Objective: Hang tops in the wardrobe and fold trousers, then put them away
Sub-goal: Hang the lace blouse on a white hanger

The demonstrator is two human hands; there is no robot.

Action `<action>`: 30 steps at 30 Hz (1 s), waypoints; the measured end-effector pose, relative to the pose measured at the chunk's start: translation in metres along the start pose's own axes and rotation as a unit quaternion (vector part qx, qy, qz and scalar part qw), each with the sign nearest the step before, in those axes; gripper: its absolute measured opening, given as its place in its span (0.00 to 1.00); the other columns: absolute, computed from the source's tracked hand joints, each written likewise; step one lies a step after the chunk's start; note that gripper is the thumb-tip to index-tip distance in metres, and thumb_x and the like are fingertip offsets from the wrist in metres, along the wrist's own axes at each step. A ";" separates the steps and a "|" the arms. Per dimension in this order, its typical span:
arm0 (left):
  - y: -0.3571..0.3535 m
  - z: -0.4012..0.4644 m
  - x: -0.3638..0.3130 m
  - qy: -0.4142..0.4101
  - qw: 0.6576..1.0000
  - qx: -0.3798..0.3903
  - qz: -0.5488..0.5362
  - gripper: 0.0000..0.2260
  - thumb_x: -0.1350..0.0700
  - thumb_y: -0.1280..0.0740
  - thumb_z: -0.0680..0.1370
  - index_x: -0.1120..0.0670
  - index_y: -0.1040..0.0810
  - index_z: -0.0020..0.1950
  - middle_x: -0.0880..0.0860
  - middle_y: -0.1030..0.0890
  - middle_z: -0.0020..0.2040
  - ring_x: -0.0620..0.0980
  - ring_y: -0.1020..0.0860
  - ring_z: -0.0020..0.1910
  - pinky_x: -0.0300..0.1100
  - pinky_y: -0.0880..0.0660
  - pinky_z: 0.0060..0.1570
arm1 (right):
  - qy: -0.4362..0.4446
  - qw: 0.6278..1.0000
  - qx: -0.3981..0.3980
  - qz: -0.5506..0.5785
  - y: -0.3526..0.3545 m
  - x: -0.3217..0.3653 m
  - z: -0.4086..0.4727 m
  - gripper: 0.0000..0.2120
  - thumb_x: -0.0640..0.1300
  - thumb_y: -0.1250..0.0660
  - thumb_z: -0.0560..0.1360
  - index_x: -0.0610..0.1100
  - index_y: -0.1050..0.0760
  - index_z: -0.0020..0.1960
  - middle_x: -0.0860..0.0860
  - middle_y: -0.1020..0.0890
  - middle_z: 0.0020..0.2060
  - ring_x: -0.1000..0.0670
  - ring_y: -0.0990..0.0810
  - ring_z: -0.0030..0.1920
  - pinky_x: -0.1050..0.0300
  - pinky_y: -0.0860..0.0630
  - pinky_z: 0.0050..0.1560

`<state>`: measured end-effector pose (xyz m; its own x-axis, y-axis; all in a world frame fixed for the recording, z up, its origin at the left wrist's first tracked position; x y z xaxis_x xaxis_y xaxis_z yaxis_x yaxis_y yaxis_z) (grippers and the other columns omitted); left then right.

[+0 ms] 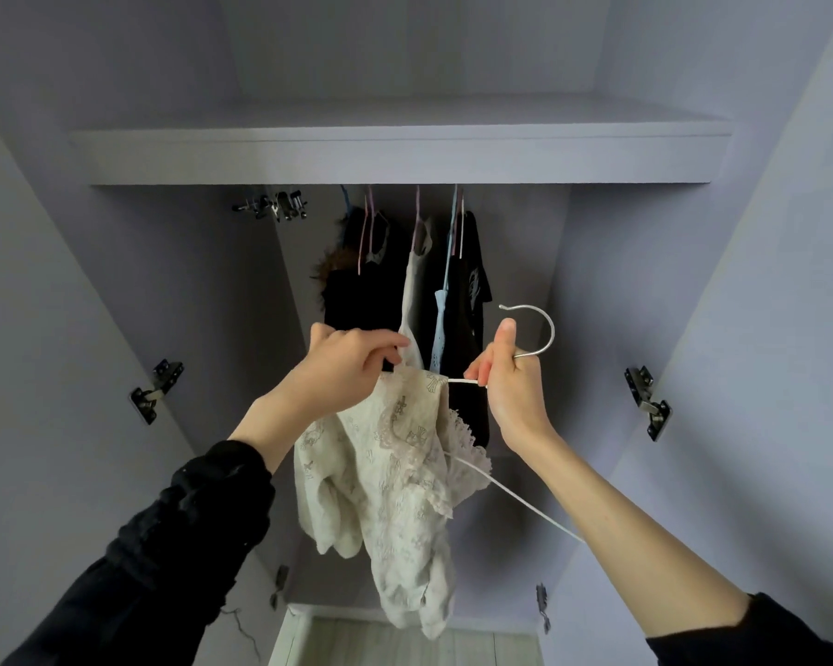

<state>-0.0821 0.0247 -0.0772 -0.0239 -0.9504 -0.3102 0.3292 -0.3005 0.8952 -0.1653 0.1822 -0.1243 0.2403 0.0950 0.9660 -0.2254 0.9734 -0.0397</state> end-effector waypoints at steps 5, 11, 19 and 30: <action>-0.024 0.002 -0.025 -0.073 0.991 0.082 0.071 0.11 0.46 0.37 0.78 0.43 0.22 0.59 0.38 0.23 0.54 0.38 0.32 0.53 0.42 0.49 0.51 | -0.003 1.000 -0.011 -0.007 -0.001 0.004 0.000 0.32 0.55 0.53 0.82 0.41 0.37 0.23 0.48 0.29 0.22 0.59 0.31 0.22 0.72 0.33 0.28; -0.024 0.006 -0.031 -0.103 0.990 0.037 0.093 0.07 0.51 0.34 0.77 0.46 0.17 0.51 0.39 0.22 0.42 0.41 0.31 0.49 0.40 0.51 0.47 | 0.000 0.998 0.053 -0.030 -0.011 0.015 -0.004 0.31 0.57 0.52 0.81 0.43 0.32 0.25 0.47 0.25 0.27 0.56 0.27 0.30 0.67 0.29 0.40; 0.011 -0.001 -0.001 -0.066 0.997 -0.022 0.037 0.05 0.55 0.29 0.73 0.45 0.15 0.45 0.42 0.17 0.42 0.44 0.28 0.51 0.38 0.51 0.49 | -0.044 0.931 0.348 -0.103 -0.010 0.000 -0.013 0.12 0.59 0.39 0.76 0.58 0.24 0.57 0.57 0.18 0.50 0.61 0.21 0.52 0.60 0.28 0.56; 0.041 -0.016 -0.017 -0.100 0.991 -0.079 0.040 0.08 0.62 0.28 0.71 0.49 0.14 0.43 0.45 0.17 0.39 0.47 0.25 0.46 0.40 0.49 0.50 | 0.064 0.852 0.311 -0.417 -0.079 -0.020 -0.022 0.14 0.53 0.34 0.73 0.46 0.27 0.35 0.55 0.25 0.33 0.54 0.27 0.39 0.51 0.35 0.53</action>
<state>-0.0529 0.0296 -0.0404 -0.1728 -0.9725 -0.1559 0.4803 -0.2214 0.8487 -0.1319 0.1083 -0.1461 0.6539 -0.5142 0.5550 -0.3735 0.4185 0.8278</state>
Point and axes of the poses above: each hand's wrist, its own z-axis towards the middle knuckle, its own y-axis out of the back of the hand, x = y × z, the point moved 9 cm from there along z, towards the middle knuckle
